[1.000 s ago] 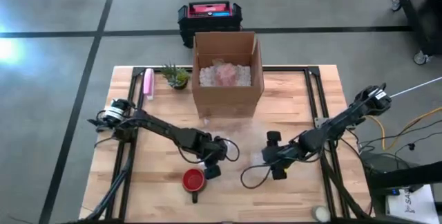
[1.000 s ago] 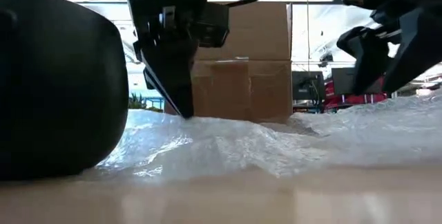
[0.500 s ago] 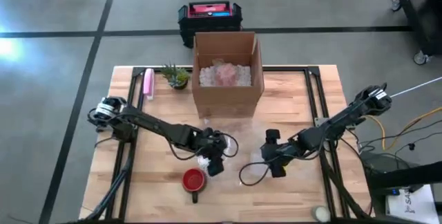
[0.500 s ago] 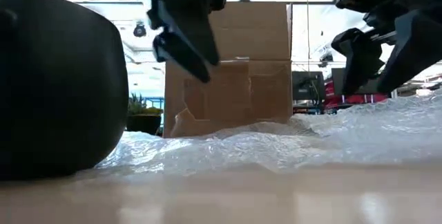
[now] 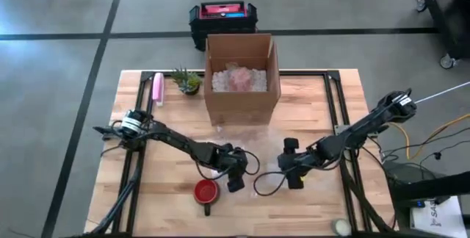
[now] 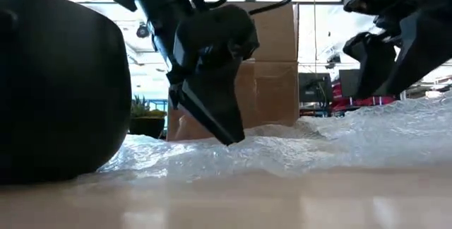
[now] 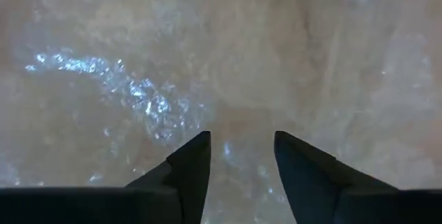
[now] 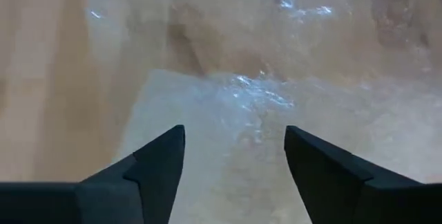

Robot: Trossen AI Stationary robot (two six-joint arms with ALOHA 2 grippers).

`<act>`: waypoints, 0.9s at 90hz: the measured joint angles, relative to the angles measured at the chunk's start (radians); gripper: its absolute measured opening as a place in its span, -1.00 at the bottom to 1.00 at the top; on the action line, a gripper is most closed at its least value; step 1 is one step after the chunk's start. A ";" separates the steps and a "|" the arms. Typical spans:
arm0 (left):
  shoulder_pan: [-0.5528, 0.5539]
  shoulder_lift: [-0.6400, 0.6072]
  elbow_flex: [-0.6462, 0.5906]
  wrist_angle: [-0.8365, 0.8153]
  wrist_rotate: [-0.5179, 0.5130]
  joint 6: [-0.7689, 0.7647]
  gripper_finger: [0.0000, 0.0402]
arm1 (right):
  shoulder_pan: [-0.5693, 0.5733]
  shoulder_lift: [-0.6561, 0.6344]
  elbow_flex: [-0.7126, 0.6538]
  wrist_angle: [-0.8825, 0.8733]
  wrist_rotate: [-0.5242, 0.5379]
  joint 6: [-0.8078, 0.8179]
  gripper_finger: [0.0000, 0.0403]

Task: Wrap mug
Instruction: Wrap the black mug with the bubble wrap

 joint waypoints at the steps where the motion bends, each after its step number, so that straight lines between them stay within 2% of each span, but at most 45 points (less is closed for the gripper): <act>1: 0.000 0.001 0.000 -0.001 0.000 0.000 -0.32 | 0.000 0.000 0.000 0.003 -0.007 0.002 0.12; 6: 0.000 0.006 0.000 -0.001 0.000 0.000 -0.36 | 0.004 0.005 0.000 0.042 -0.037 0.009 0.11; 20: -0.001 0.009 0.000 0.009 0.000 0.000 -0.46 | 0.025 0.088 -0.001 0.167 -0.027 -0.061 0.08; 28: -0.002 0.013 0.000 0.010 0.001 0.000 -0.50 | 0.024 0.147 0.001 0.237 0.034 -0.111 0.06; 34: -0.004 0.013 0.000 0.010 0.000 0.000 -0.53 | 0.015 0.187 0.001 0.199 0.091 -0.124 0.04; 38: -0.007 0.013 0.000 0.010 0.001 0.000 -0.55 | 0.006 0.205 0.005 0.121 0.097 -0.125 0.02; 46: -0.017 0.013 0.000 0.006 0.001 0.000 -0.58 | -0.007 0.201 0.056 -0.151 0.106 -0.097 -0.01; 60: -0.039 0.013 0.000 -0.017 0.004 0.002 -0.62 | -0.006 0.131 0.138 -0.600 0.226 -0.020 -0.08; 72: -0.048 0.013 -0.007 -0.020 0.004 -0.003 -0.62 | -0.014 0.036 0.195 -0.833 0.299 0.078 -0.13; 81: -0.050 0.013 -0.014 -0.020 0.003 -0.003 -0.60 | -0.036 -0.035 0.233 -0.950 0.364 0.223 -0.16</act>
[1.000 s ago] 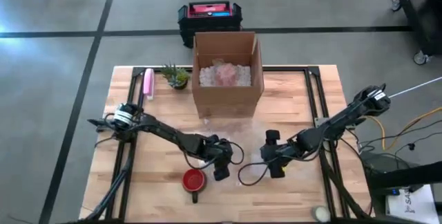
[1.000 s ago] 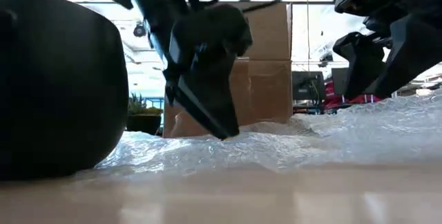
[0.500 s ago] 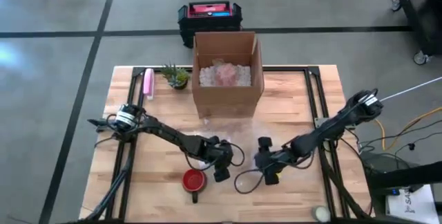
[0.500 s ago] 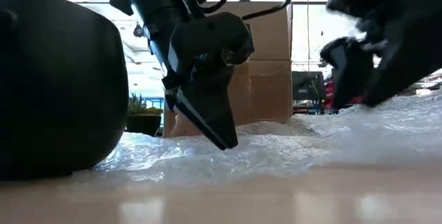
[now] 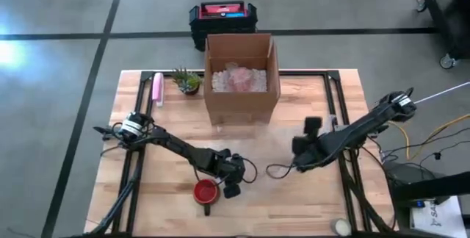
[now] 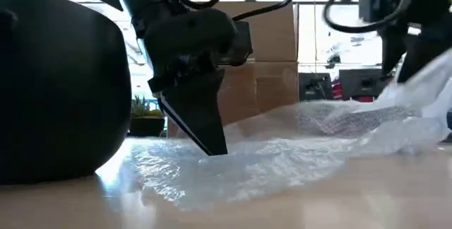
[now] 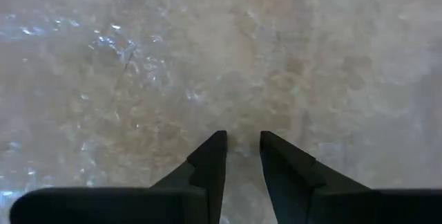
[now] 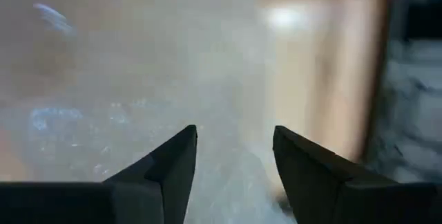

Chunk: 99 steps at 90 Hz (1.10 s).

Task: Wrap mug
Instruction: Wrap the black mug with the bubble wrap

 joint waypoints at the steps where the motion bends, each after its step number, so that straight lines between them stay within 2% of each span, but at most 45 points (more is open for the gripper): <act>1: 0.000 0.000 -0.001 0.000 0.000 0.000 -0.60 | -0.003 -0.008 0.004 -0.004 0.008 0.015 -0.17; 8: 0.000 -0.004 -0.002 -0.001 -0.002 0.007 -0.59 | -0.013 -0.068 0.028 0.003 0.043 0.089 -0.19; 15: 0.000 -0.016 0.000 -0.011 0.005 0.008 -0.60 | -0.010 -0.118 0.058 0.080 0.048 0.095 -0.22; 30: 0.000 -0.061 0.045 -0.013 0.005 0.026 -0.63 | 0.008 -0.191 0.055 0.363 0.037 -0.051 -0.26; 37: -0.002 -0.078 0.066 -0.010 0.005 0.039 -0.63 | 0.011 -0.201 0.008 0.520 -0.023 -0.163 -0.27; 50: -0.002 -0.090 0.087 0.006 -0.002 0.054 -0.63 | -0.004 -0.161 -0.116 0.699 -0.163 -0.280 -0.31; 72: 0.012 -0.016 0.072 0.064 -0.004 0.095 -0.63 | -0.045 -0.052 -0.286 0.774 -0.171 -0.284 -0.40; 91: 0.019 0.068 0.072 0.136 -0.002 0.101 -0.63 | -0.072 0.004 -0.316 0.847 -0.174 -0.315 -0.48; 99: 0.015 0.097 0.075 0.143 0.065 0.094 -0.63 | -0.074 0.023 -0.318 0.875 -0.212 -0.341 -0.51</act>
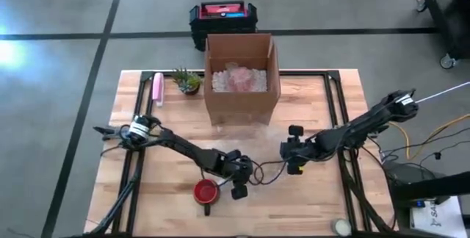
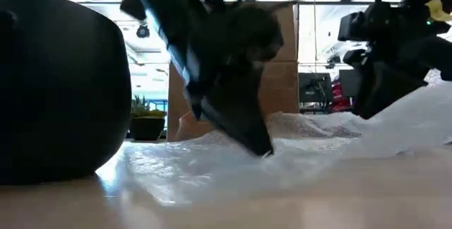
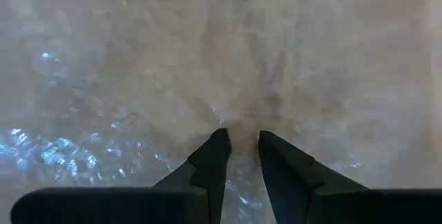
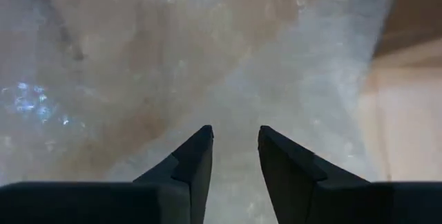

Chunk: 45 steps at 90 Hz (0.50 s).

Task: Wrap mug
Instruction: Wrap the black mug with the bubble wrap

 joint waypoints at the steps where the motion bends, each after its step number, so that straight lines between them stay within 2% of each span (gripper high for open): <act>1: -0.001 0.002 0.001 0.001 0.015 -0.004 -0.63 | 0.000 0.002 0.000 0.004 -0.005 -0.003 -0.52; 10: -0.012 0.013 0.003 0.004 0.078 -0.053 -0.63 | 0.000 0.025 -0.009 -0.002 -0.044 -0.014 -0.55; 20: -0.035 0.008 0.003 -0.006 0.088 -0.055 -0.63 | 0.000 0.033 -0.002 -0.078 -0.087 -0.015 -0.60; 25: -0.046 0.007 0.005 -0.013 0.099 -0.055 -0.64 | 0.000 0.024 0.015 -0.141 -0.074 -0.020 -0.63; 32: -0.063 0.007 0.007 -0.012 0.109 -0.055 -0.66 | -0.020 0.008 0.054 -0.310 0.053 -0.022 -0.67; 45: -0.098 0.008 0.007 -0.012 0.121 -0.055 -0.70 | -0.085 -0.035 0.156 -0.590 0.399 0.059 -0.75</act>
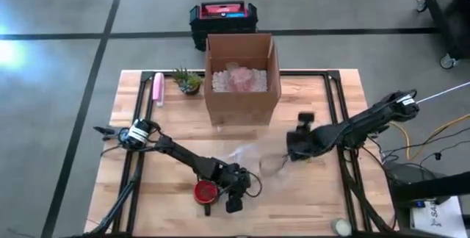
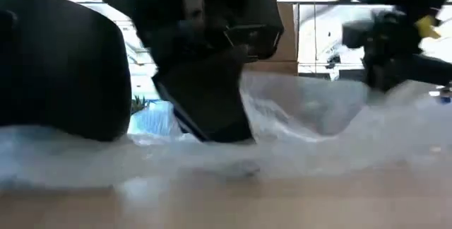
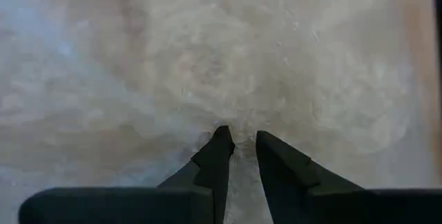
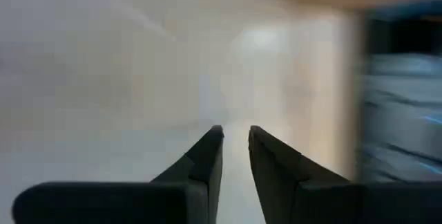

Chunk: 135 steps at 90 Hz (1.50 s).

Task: Wrap mug
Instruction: Wrap the black mug with the bubble wrap

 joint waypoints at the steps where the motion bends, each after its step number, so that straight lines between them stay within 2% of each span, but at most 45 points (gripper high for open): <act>1: -0.002 0.000 0.000 0.000 0.001 0.000 -0.70 | -0.006 -0.004 0.008 -0.015 0.020 0.011 -0.76; 8: -0.008 0.000 0.000 0.000 0.002 0.000 -0.71 | -0.045 -0.034 0.066 -0.062 0.070 0.060 -0.79; 20: -0.009 0.000 0.000 0.001 -0.008 -0.005 -0.71 | -0.061 -0.084 0.151 -0.056 -0.038 0.062 -0.84; 25: -0.008 -0.005 0.000 0.001 -0.010 -0.005 -0.71 | -0.053 -0.102 0.179 -0.041 -0.138 0.046 -0.85; 36: -0.006 -0.026 -0.004 -0.009 -0.020 -0.005 -0.71 | -0.015 -0.140 0.189 0.046 -0.490 -0.024 -0.87; 41: -0.003 -0.041 -0.006 -0.014 -0.023 -0.005 -0.71 | 0.011 -0.153 0.168 0.130 -0.617 -0.054 -0.86; 52: -0.001 -0.071 -0.005 -0.008 -0.058 -0.005 -0.73 | 0.070 -0.163 0.094 0.307 -0.749 -0.126 -0.84; 63: 0.001 -0.078 -0.004 -0.007 -0.086 0.015 -0.77 | 0.094 -0.142 0.026 0.368 -0.737 -0.138 -0.83; 80: 0.015 -0.081 -0.004 -0.047 -0.143 0.023 -0.81 | 0.091 -0.123 -0.089 0.329 -0.512 -0.018 -0.89; 85: 0.023 -0.081 -0.004 -0.083 -0.166 0.022 -0.82 | 0.091 -0.122 -0.118 0.319 -0.482 0.020 -0.91; 110: 0.059 -0.081 -0.003 -0.232 -0.219 0.014 -0.82 | 0.107 -0.118 -0.206 0.347 -0.532 0.161 -0.93; 135: 0.074 -0.089 -0.026 -0.340 -0.223 0.011 -0.82 | 0.204 -0.118 -0.224 0.439 -0.584 0.279 -0.94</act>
